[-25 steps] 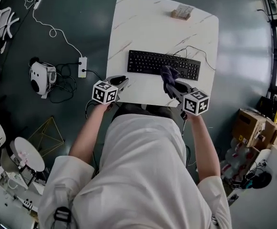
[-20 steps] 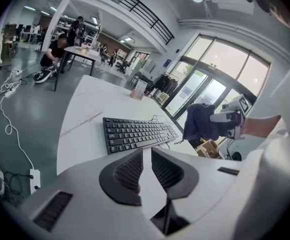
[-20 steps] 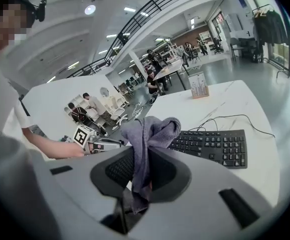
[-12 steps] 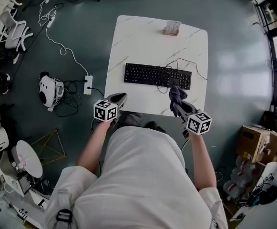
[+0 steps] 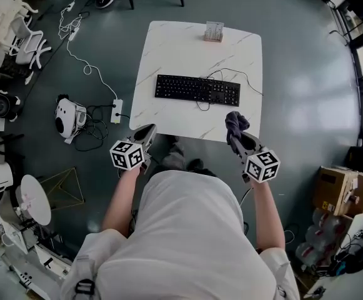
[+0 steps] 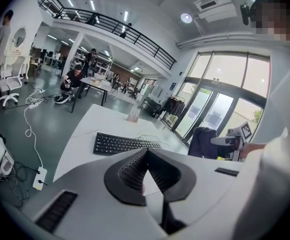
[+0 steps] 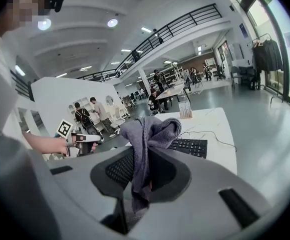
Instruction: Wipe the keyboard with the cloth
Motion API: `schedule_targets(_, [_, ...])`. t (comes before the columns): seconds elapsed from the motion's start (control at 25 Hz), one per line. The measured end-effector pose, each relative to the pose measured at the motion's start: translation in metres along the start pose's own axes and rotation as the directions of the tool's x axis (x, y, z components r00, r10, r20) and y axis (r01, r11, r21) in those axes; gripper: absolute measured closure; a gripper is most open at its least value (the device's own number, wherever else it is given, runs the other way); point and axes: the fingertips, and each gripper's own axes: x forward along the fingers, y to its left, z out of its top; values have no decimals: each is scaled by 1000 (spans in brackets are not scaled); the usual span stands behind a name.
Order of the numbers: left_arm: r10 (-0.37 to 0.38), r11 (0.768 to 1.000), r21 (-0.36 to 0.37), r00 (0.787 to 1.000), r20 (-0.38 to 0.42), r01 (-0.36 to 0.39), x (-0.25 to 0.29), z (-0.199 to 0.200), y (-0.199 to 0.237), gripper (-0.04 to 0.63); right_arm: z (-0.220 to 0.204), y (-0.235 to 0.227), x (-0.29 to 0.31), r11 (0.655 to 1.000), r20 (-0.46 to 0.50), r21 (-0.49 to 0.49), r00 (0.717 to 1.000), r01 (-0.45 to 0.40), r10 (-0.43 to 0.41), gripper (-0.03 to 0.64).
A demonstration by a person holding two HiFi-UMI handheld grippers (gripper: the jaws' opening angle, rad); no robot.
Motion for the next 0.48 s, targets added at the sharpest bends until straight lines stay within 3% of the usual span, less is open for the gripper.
schedule_targets(0.48, [39,995,83,994,98,-47,-88,16,-50,581,29,15,-67,991,126,-131,992,28,-12,540])
